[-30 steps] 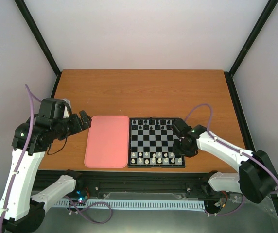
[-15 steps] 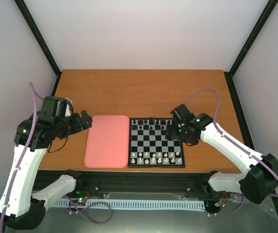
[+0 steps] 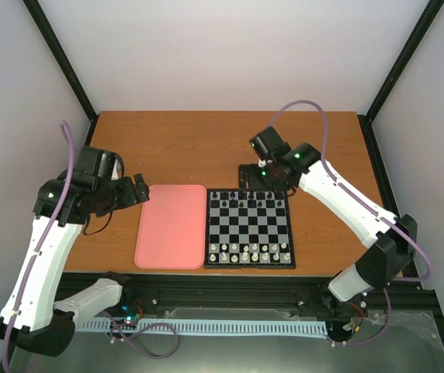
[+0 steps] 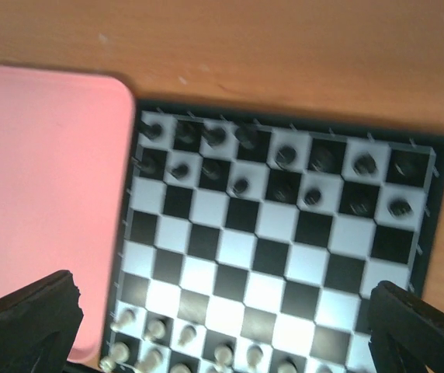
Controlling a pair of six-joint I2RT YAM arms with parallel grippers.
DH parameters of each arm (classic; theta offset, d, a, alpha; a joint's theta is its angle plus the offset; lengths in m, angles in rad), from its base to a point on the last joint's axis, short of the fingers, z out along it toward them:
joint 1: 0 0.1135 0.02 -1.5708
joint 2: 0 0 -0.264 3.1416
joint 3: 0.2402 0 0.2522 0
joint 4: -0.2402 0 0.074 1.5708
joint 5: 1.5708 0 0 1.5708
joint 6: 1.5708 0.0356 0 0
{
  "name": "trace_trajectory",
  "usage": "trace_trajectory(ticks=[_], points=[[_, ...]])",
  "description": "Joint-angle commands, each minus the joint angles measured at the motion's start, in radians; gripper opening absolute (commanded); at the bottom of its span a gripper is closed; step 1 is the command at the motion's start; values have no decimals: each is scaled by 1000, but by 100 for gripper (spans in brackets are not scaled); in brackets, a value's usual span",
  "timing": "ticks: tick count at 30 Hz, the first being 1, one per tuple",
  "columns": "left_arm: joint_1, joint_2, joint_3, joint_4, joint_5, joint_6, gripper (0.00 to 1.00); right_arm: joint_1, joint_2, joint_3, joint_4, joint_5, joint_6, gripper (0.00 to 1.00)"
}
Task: Set up the chess pieces on the board
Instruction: Reset both arms
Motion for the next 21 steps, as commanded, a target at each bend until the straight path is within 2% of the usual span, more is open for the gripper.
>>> trace_trajectory(ticks=[1,5,21], points=[[7,30,26,27,-17,27,100,25,78,162,-17,-5,-82,100],[7,45,31,30,-33,29,100,29,90,205,9,-26,-109,100],[7,96,32,54,-43,41,100,29,67,168,23,-36,-164,100]])
